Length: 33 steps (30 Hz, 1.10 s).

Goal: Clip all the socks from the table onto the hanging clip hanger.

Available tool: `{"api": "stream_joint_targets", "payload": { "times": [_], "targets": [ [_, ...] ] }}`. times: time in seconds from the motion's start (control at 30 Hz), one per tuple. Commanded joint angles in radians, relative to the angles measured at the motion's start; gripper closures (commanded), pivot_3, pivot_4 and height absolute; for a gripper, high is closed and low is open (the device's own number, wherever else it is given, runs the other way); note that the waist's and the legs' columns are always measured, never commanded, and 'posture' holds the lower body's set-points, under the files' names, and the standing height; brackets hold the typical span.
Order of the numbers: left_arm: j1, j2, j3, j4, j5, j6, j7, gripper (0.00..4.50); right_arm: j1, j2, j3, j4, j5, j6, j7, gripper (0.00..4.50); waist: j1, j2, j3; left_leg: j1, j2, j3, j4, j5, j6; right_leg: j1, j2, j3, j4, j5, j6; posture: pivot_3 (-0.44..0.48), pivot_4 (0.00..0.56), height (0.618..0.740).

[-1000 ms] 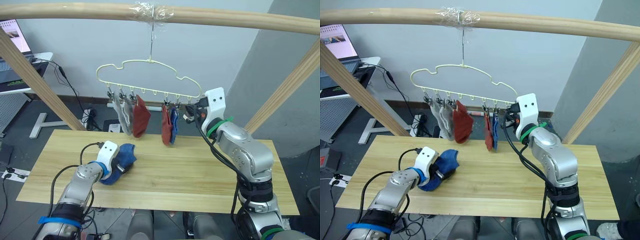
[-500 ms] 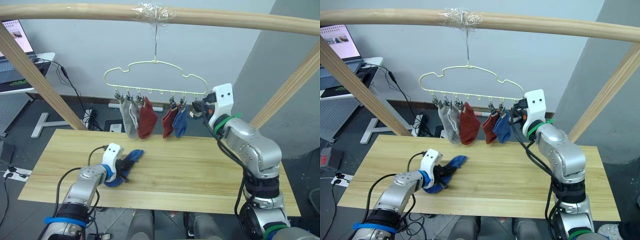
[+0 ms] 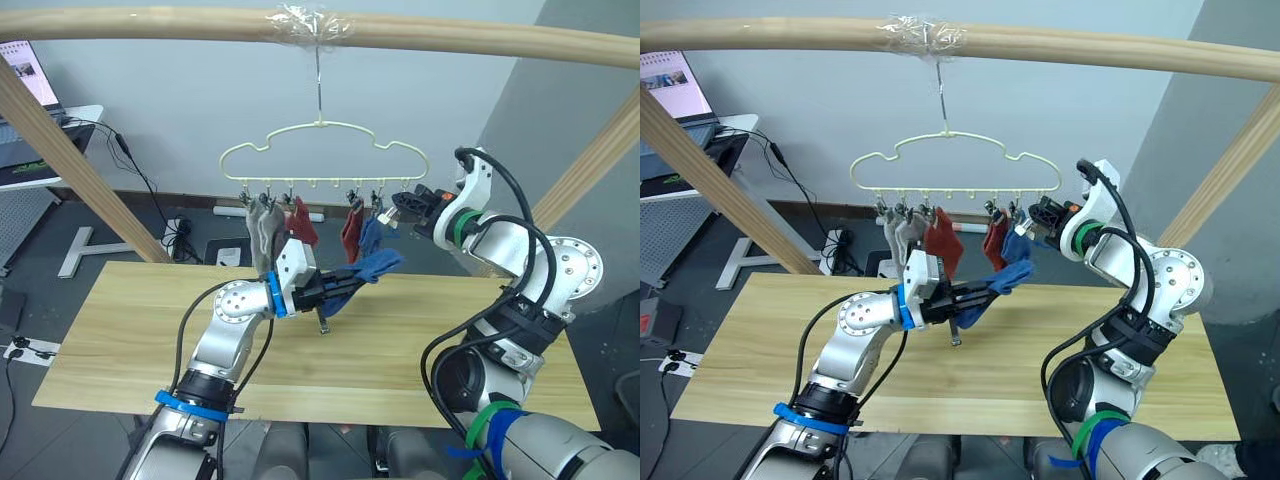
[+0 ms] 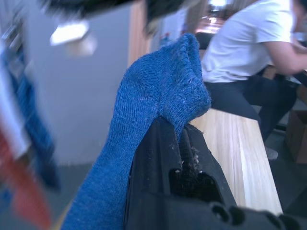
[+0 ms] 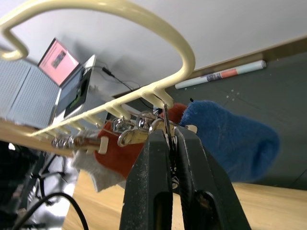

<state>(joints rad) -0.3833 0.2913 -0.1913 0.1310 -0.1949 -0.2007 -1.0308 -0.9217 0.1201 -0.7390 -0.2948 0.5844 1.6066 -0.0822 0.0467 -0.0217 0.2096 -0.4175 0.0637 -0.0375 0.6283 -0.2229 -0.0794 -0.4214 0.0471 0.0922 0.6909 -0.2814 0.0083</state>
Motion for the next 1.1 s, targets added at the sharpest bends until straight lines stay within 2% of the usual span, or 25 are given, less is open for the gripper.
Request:
{"api": "stream_joint_targets", "payload": {
  "times": [0.03,0.2,0.4,0.57,0.87,1.0,1.1],
  "targets": [
    [-0.031,-0.027,-0.005,0.030,0.032,-0.093,0.046,4.48,-0.005,0.003,-0.040,0.004,0.084,0.008,-0.097,4.50,0.000,0.000,0.000,0.000,0.000,0.000,0.000,0.000,0.000,0.000,0.000,0.000,0.000,0.000,0.000,0.150,0.207,0.740],
    [-0.077,-0.054,0.009,0.146,0.114,-0.231,0.152,4.48,0.011,-0.001,-0.049,0.003,0.254,0.008,-0.239,4.50,0.000,0.000,0.000,-0.002,-0.001,0.000,0.001,0.000,0.000,0.000,0.000,0.000,-0.002,0.001,0.001,0.139,0.202,0.740],
    [-0.110,-0.047,0.021,0.205,0.146,-0.314,0.219,4.48,0.025,-0.045,-0.045,0.045,0.430,0.008,-0.383,4.50,-0.005,0.000,0.000,-0.002,-0.001,0.000,0.001,0.000,0.000,0.000,0.000,0.000,-0.003,0.001,0.001,0.138,0.196,0.740],
    [-0.134,-0.058,0.020,0.238,0.163,-0.348,0.277,4.48,0.019,-0.062,-0.065,0.089,0.553,0.008,-0.499,4.50,-0.007,0.000,0.000,-0.003,-0.001,-0.001,0.001,0.000,0.000,0.000,0.000,-0.001,-0.003,0.001,0.002,0.138,0.196,0.740],
    [-0.136,-0.071,-0.011,0.249,0.179,-0.363,0.291,4.48,0.030,-0.073,-0.053,0.130,0.778,-0.019,-0.678,4.50,-0.010,0.000,0.000,-0.004,-0.001,-0.001,0.001,0.000,0.000,0.000,0.000,-0.002,-0.004,0.001,0.001,0.129,0.190,0.740],
    [-0.137,-0.072,-0.013,0.241,0.163,-0.353,0.275,4.50,0.076,-0.139,0.029,0.160,0.940,-0.111,-0.762,3.28,-0.012,0.000,0.000,-0.005,-0.001,-0.001,0.001,0.000,0.000,0.000,0.000,-0.002,-0.004,0.001,0.002,0.130,0.190,0.740],
    [-0.133,-0.081,-0.029,0.202,0.110,-0.308,0.219,4.50,0.114,-0.234,0.115,0.186,1.080,-0.204,-0.797,2.12,-0.020,0.000,0.000,-0.005,-0.001,-0.001,0.001,0.000,0.000,0.000,0.000,-0.001,-0.005,0.001,0.002,0.127,0.191,0.740]
  ]
}}
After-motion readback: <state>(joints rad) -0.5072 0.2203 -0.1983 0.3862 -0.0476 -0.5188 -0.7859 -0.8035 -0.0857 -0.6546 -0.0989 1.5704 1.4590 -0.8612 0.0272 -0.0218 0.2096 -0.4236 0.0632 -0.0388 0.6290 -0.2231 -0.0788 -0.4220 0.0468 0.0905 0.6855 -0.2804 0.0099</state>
